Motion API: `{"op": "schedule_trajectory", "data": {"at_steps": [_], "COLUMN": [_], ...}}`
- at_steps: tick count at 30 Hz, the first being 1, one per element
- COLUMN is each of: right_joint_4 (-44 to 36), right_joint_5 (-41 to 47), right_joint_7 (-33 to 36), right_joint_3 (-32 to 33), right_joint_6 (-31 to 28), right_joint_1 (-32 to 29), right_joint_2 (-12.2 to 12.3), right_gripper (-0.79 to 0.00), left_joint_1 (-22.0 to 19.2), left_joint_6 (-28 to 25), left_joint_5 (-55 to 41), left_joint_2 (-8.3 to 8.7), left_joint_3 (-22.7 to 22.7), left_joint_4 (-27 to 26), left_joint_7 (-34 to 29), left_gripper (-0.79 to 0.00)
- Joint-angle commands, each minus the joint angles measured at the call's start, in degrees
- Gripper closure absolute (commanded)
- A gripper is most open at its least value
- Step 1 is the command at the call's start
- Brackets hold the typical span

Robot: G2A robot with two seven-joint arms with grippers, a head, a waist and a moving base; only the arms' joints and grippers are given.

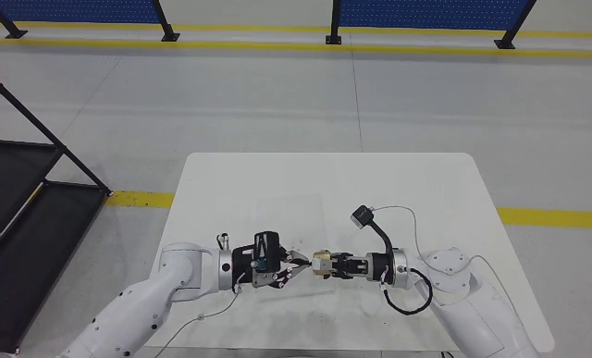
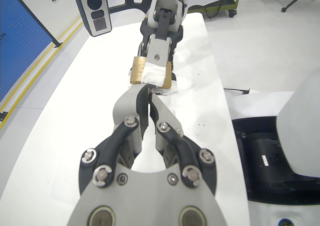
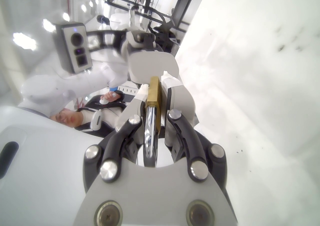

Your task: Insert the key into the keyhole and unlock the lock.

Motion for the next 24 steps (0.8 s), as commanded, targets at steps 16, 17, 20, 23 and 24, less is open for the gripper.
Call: {"op": "schedule_trajectory", "data": {"at_steps": [16,17,20,23,24], "right_joint_4": [0.0,0.0,0.0,0.0,0.0], "right_joint_5": [0.0,0.0,0.0,0.0,0.0], "right_joint_7": [0.0,0.0,0.0,0.0,0.0], "right_joint_3": [0.0,0.0,0.0,0.0,0.0], "right_joint_6": [0.0,0.0,0.0,0.0,0.0], "right_joint_1": [0.0,0.0,0.0,0.0,0.0], "right_joint_2": [0.0,0.0,0.0,0.0,0.0], "right_gripper": [0.000,0.000,0.000,0.000,0.000], "left_joint_1": [2.4,2.5,2.6,2.8,2.9], "left_joint_6": [1.1,1.2,1.4,1.7,1.8], "left_joint_5": [3.6,3.7,4.5,5.5,5.7], "left_joint_2": [0.09,0.07,0.04,0.01,0.00], "left_joint_3": [-2.1,-2.2,-2.3,-2.3,-2.4], "left_joint_4": [-2.3,-2.5,-2.8,-3.2,-3.3], "left_joint_7": [2.3,2.3,2.3,2.3,2.4], "left_gripper": [0.000,0.000,0.000,0.000,0.000]}}
